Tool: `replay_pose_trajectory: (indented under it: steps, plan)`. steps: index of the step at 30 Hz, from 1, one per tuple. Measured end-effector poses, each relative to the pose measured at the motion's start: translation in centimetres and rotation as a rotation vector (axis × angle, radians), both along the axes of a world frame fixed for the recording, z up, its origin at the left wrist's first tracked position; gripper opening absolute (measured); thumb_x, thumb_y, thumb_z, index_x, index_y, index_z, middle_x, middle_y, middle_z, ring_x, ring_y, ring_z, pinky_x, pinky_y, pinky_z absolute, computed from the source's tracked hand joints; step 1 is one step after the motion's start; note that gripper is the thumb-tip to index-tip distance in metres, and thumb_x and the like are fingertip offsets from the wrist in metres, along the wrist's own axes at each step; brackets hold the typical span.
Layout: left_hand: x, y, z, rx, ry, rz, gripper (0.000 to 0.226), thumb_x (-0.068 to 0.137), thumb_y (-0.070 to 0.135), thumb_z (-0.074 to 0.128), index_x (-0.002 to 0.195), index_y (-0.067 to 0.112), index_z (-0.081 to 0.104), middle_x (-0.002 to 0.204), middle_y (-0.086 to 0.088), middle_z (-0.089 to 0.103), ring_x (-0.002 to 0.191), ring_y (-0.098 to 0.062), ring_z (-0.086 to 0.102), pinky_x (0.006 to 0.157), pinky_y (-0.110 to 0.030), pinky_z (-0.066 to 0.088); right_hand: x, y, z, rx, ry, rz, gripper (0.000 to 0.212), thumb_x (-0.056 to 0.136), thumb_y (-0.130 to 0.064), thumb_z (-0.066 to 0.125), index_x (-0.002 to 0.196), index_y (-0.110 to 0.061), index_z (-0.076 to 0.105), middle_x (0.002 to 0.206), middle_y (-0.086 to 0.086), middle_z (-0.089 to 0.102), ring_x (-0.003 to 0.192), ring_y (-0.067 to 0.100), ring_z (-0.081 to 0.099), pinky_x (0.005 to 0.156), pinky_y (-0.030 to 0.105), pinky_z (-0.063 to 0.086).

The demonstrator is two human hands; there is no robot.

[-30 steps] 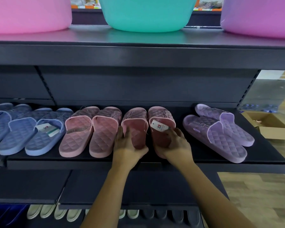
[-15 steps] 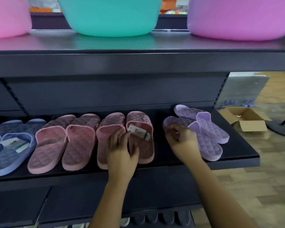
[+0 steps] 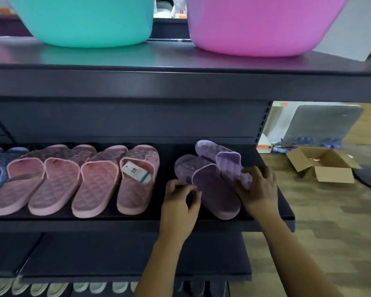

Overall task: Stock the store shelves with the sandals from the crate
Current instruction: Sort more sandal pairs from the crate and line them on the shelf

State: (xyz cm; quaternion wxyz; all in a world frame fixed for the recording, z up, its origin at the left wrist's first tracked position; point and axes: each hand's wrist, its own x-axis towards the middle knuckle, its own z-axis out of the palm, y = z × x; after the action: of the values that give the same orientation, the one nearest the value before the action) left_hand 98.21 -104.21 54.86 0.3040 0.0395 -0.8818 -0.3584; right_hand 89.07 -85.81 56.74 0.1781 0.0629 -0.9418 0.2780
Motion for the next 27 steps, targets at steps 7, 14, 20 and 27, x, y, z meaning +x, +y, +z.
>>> replay_pose_trajectory:
  steps: [7, 14, 20, 27]
  plan:
    - [-1.2, 0.2, -0.6, -0.107, -0.122, 0.058, 0.064, 0.089, 0.05, 0.04, 0.123, 0.0, 0.059, 0.134, -0.022, 0.053, 0.115, -0.033, 0.059, 0.094, -0.031, 0.045, 0.1, 0.4, 0.7, -0.003, -0.141, 0.184, 0.026, 0.075, -0.031, 0.076, 0.093, -0.012, 0.073, 0.095, 0.009, 0.07, 0.096, 0.033, 0.061, 0.084, 0.04, 0.045]
    - [-0.4, -0.8, -0.8, -0.067, -0.201, 0.017, 0.099, 0.079, 0.078, 0.031, 0.146, 0.006, 0.03, 0.156, -0.02, 0.016, 0.14, -0.028, 0.033, 0.103, -0.021, 0.031, 1.1, -0.3, 0.1, -0.07, -0.22, 0.154, 0.042, 0.064, -0.05, 0.075, 0.101, -0.031, 0.066, 0.092, -0.005, 0.048, 0.108, 0.025, 0.047, 0.084, 0.023, 0.029]
    - [0.4, -0.6, -1.7, -0.156, -0.224, -0.024, 0.122, 0.055, 0.084, 0.054, 0.146, 0.007, 0.024, 0.156, -0.008, 0.023, 0.134, -0.019, 0.04, 0.095, -0.016, 0.04, 1.7, -0.8, -1.7, -0.145, -0.156, 0.196, 0.043, 0.059, -0.058, 0.067, 0.087, -0.026, 0.068, 0.105, -0.002, 0.057, 0.103, 0.023, 0.049, 0.08, 0.02, 0.033]
    - [-0.8, -3.3, -2.8, -0.157, -0.192, 0.019, 0.086, 0.07, 0.057, 0.061, 0.133, 0.0, 0.046, 0.138, -0.011, 0.05, 0.124, -0.019, 0.053, 0.098, -0.031, 0.048, 1.6, -2.5, -2.2, -0.112, -0.065, 0.19, 0.051, 0.056, -0.066, 0.057, 0.084, -0.024, 0.066, 0.099, -0.001, 0.062, 0.089, 0.027, 0.053, 0.075, 0.023, 0.031]
